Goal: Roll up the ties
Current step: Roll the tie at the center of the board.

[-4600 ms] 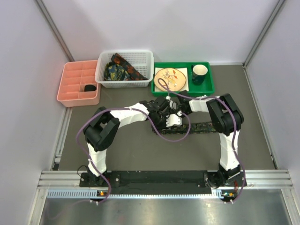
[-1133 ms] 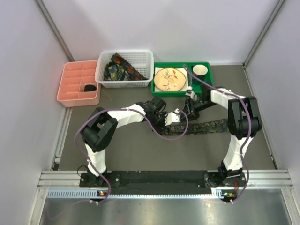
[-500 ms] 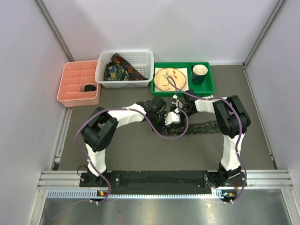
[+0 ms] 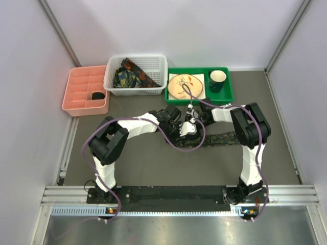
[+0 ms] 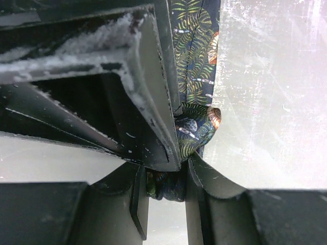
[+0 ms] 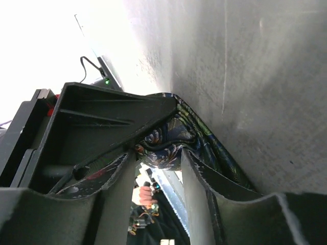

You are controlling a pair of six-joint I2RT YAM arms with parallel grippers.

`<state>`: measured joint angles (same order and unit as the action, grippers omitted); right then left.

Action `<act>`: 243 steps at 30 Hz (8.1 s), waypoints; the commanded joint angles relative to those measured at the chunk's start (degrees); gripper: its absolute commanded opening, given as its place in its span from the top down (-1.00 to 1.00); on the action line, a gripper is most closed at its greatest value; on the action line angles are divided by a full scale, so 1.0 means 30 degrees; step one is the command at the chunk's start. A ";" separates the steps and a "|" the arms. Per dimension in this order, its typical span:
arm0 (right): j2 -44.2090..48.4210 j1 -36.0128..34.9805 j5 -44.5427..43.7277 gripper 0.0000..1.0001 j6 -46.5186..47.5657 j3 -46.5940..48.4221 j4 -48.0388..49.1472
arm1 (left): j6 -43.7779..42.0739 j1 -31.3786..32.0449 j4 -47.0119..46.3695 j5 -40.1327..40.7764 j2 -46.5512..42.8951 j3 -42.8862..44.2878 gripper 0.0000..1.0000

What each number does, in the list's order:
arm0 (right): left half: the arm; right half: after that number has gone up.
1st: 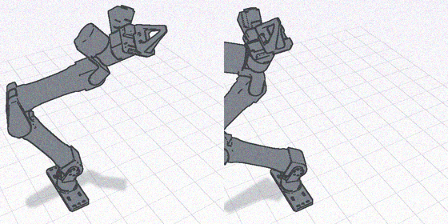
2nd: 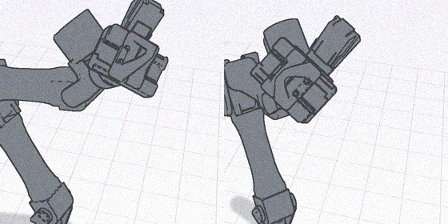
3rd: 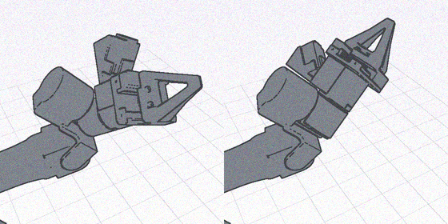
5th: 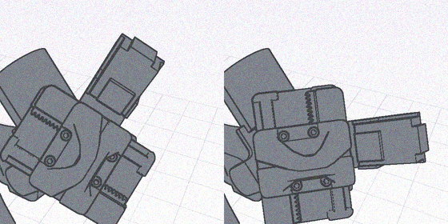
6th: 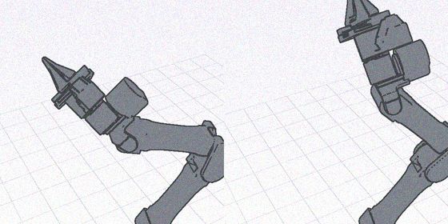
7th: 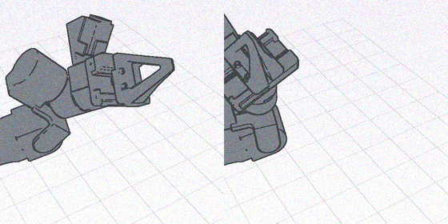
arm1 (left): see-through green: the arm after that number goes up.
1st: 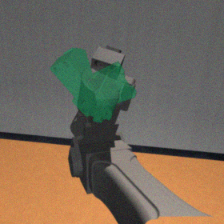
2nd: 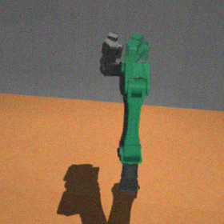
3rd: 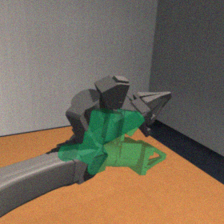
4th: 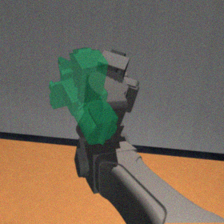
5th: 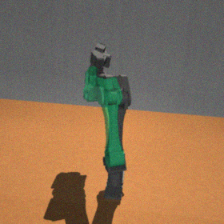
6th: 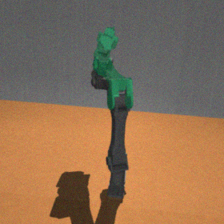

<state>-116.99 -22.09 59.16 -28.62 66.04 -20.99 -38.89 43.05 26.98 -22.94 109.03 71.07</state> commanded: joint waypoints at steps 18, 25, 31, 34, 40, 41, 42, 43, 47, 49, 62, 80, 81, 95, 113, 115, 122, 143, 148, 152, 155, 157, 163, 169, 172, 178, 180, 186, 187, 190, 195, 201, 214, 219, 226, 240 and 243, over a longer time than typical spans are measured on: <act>-0.0965 -0.0343 -0.2784 1.00 0.4061 0.1454 -0.2846 | 0.0514 -0.0315 0.0587 -0.0551 0.0250 -0.0867 -0.07; -0.0672 -0.0255 -0.3605 1.00 0.4559 0.1190 -0.2845 | 0.1361 -0.2769 -0.3039 -0.5325 -0.2444 -0.3143 -0.57; -0.0408 0.0066 -0.4511 1.00 0.5173 0.0956 -0.2758 | 0.2564 -0.4183 -0.7731 -0.8727 -0.4381 -0.5842 -0.79; -0.0233 0.0329 -0.4892 1.00 0.5467 0.0751 -0.2700 | 0.3935 -0.4154 -0.9781 -0.9286 -0.4207 -0.6315 -0.79; 0.0061 0.0799 -0.5449 1.00 0.5848 0.0574 -0.2582 | 0.5230 -0.4037 -1.2128 -0.9872 -0.2684 -0.6289 -0.72; 0.0090 0.0887 -0.5538 1.00 0.5907 0.0603 -0.2582 | 0.5288 -0.4008 -1.2274 -0.9873 -0.2305 -0.6229 -0.69; 0.0119 0.0975 -0.5626 1.00 0.5937 0.0546 -0.2553 | 0.5376 -0.3891 -1.2449 -0.9902 -0.2127 -0.6170 -0.68; 0.0119 0.1033 -0.5772 1.00 0.5995 0.0458 -0.2495 | 0.5580 -0.3716 -1.2683 -0.9961 -0.1952 -0.5967 -0.67; 0.0295 0.1239 -0.6037 1.00 0.5937 0.0253 -0.2261 | 0.6283 -0.2925 -1.3444 -0.9641 -0.0927 -0.5642 -0.63; 0.0441 0.1239 -0.6037 1.00 0.5821 0.0048 -0.2085 | 0.7013 -0.2487 -1.4118 -0.9200 -0.0633 -0.5643 -0.61; 0.1232 0.1239 -0.4604 1.00 0.5235 -0.0979 -0.0648 | 0.5237 -0.1226 -1.0262 -0.5776 0.0542 -0.3857 0.28; 0.1968 0.1767 0.0321 -0.16 0.3769 0.0750 -0.4486 | 0.1099 0.1323 -0.0528 0.2078 0.0979 -0.0078 0.58; 0.1849 0.1766 0.0320 -0.13 0.3740 0.0750 -0.4399 | 0.1129 0.1383 -0.0498 0.2283 0.1125 -0.0018 0.59; 0.0763 0.2204 -0.3134 1.00 0.7165 0.1015 -0.5777 | 0.1773 0.1094 -0.1491 0.1529 0.0806 -0.0687 -0.29; 0.1291 0.2645 -0.7355 1.00 0.8779 -0.0097 -0.3785 | 0.9270 -0.0902 -1.6402 -0.7792 0.1008 -0.4617 -0.72; 0.1613 0.2645 -0.7531 1.00 0.8691 -0.0478 -0.3316 | 0.9888 -0.0756 -1.7020 -0.7619 0.1389 -0.4588 -0.70; 0.1907 0.2674 -0.5251 1.00 0.8369 -0.0717 -0.3255 | 0.5627 0.0122 -1.0744 -0.5072 0.1275 -0.2921 0.16; 0.0883 0.2941 0.0441 -0.10 0.7781 0.1132 -0.7621 | 0.2183 0.2057 0.0205 0.2606 0.2238 0.1241 0.41; 0.0268 0.2587 -0.0672 0.10 0.8309 0.0839 -0.7329 | 0.2213 0.2203 0.0264 0.2724 0.2649 0.1477 0.35; -0.0290 0.2616 -0.1902 0.92 0.9128 0.1072 -0.7328 | 0.2271 0.2321 0.0234 0.2666 0.2679 0.1506 0.31; -0.0175 0.2791 -0.2724 1.00 0.9393 0.0868 -0.7153 | 0.2417 0.2321 -0.0144 0.2374 0.2504 0.1302 0.07; -0.0115 0.2879 -0.3396 1.00 0.9453 0.0575 -0.6978 | 0.2679 0.2175 -0.0612 0.1907 0.2038 0.0776 -0.29; 0.0002 0.3670 -0.5213 1.00 0.9453 0.0135 -0.6831 | 0.3822 0.0507 -0.7403 -0.3033 -0.0864 -0.2943 -0.81; 0.0178 0.3759 -0.6387 1.00 0.9980 -0.0129 -0.6421 | 0.6048 0.0182 -1.3208 -0.5446 -0.0926 -0.4588 -0.92; 0.0237 0.3788 -0.6768 1.00 1.0009 -0.0305 -0.6127 | 0.7279 0.0270 -1.4992 -0.6034 0.0156 -0.4267 -0.95; -0.0173 0.3817 -0.6214 1.00 1.0068 -0.0334 -0.6156 | 0.6698 0.0621 -1.6026 -0.5887 0.1740 -0.3417 -0.63; -0.0203 0.3788 -0.5777 1.00 1.0097 -0.0275 -0.6098 | 0.5357 0.0942 -1.4888 -0.5863 0.1975 -0.2920 -0.18; 0.0118 0.3875 -0.4430 0.89 0.9689 0.0310 -0.6420 | 0.2364 0.1793 -0.7509 -0.3608 0.1012 -0.1483 0.45; 0.0380 0.3934 -0.4281 0.76 0.9165 0.0311 -0.6362 | 0.2214 0.1852 -0.6659 -0.2763 0.0835 -0.1337 0.58; 0.1377 0.4343 -0.3636 0.37 0.8984 0.0574 -0.6946 | 0.1541 0.2028 -0.3202 -0.0655 0.0394 -0.0926 0.70; 0.2550 0.4931 -0.1355 0.01 0.9364 0.0634 -0.8178 | 0.1568 0.2115 -0.0910 0.1374 0.0510 -0.0428 0.69; 0.1967 0.3819 0.0231 -0.16 0.8429 0.0106 -0.7183 | 0.2475 0.2555 -0.0029 0.2577 0.2267 0.1416 0.55; 0.0179 0.3172 -0.2344 1.00 0.9189 -0.0128 -0.7182 | 0.2682 0.2673 -0.0556 0.2754 0.2563 0.1274 0.17; 0.0091 0.3728 -0.3370 1.00 0.9453 -0.0539 -0.7182 | 0.3383 0.1621 -0.3010 0.0242 0.0662 -0.0393 -0.44; -0.0086 0.4168 -0.5126 1.00 0.9747 -0.1036 -0.6686 | 0.3940 0.0504 -1.0335 -0.4450 -0.2067 -0.4408 -0.69; -0.0086 0.4491 -0.5366 1.00 0.8633 -0.0773 -0.5836 | 0.5263 0.0914 -1.3517 -0.6211 0.1975 -0.1866 -0.28; 0.0089 0.4462 -0.4458 1.00 0.8398 -0.0745 -0.5483 | 0.3565 0.1323 -1.0674 -0.5161 0.1860 -0.1163 0.20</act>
<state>-115.81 -9.19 51.53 -4.60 64.12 -43.57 -23.40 45.84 -11.22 -39.99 114.78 63.51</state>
